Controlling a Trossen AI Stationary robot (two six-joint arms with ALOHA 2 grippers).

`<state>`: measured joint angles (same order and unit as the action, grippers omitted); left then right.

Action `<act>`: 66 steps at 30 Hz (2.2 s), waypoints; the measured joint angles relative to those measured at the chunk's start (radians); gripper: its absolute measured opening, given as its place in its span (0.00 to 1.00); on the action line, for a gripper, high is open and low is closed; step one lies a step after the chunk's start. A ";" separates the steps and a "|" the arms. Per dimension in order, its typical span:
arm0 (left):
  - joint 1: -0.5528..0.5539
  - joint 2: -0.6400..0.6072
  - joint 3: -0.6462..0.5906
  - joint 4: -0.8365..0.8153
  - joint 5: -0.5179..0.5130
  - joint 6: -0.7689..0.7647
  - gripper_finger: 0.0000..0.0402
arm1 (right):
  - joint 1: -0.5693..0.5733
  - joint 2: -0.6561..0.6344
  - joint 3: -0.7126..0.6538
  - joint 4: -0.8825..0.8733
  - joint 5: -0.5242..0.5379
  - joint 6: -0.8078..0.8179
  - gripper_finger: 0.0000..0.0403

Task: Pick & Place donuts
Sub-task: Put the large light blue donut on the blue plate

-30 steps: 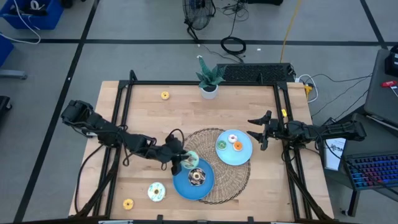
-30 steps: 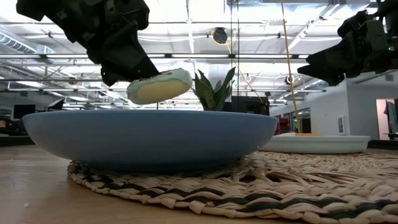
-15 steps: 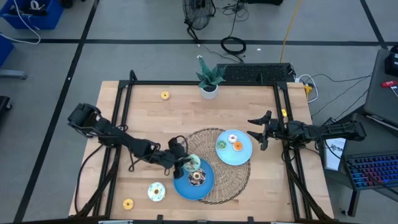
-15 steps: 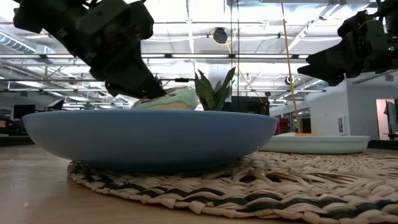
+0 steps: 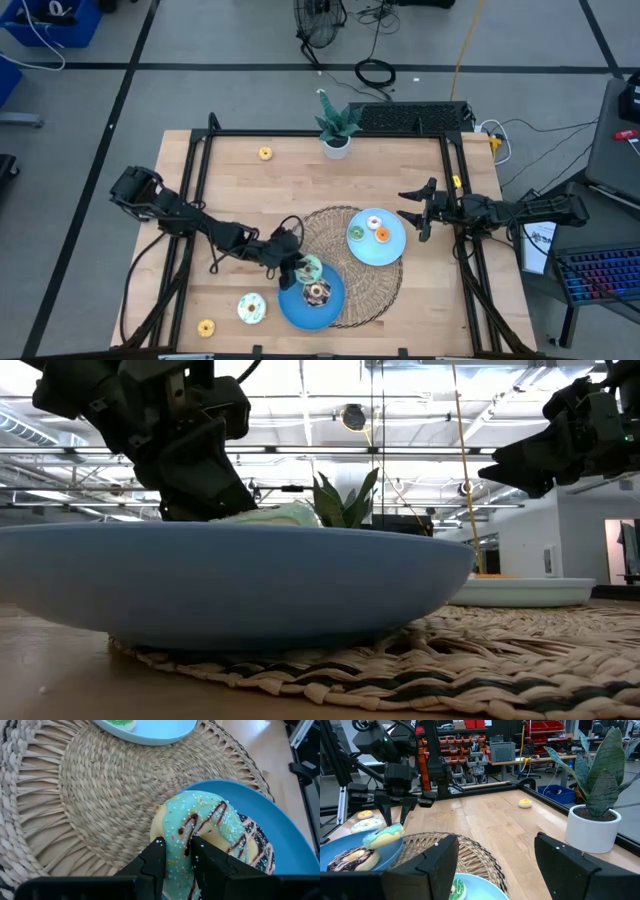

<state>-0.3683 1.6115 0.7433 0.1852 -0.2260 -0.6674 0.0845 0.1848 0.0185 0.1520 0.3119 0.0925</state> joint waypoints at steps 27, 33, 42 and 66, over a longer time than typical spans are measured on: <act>0.042 -0.077 0.002 -0.071 0.385 -0.017 0.23 | 0.000 0.000 0.000 0.000 0.000 0.000 0.60; 0.025 -0.077 0.001 -0.277 0.407 -0.126 0.23 | 0.000 0.000 0.000 0.000 0.000 0.000 0.60; 0.050 -0.077 0.001 -0.334 0.398 -0.195 0.23 | 0.000 0.000 0.000 0.000 0.000 0.000 0.60; 0.098 -0.077 0.001 -0.196 0.360 -0.162 0.23 | 0.000 0.000 0.000 0.000 0.000 0.000 0.60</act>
<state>-0.2703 1.5345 0.7441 -0.0109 0.1340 -0.8289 0.0849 0.1844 0.0185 0.1520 0.3118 0.0925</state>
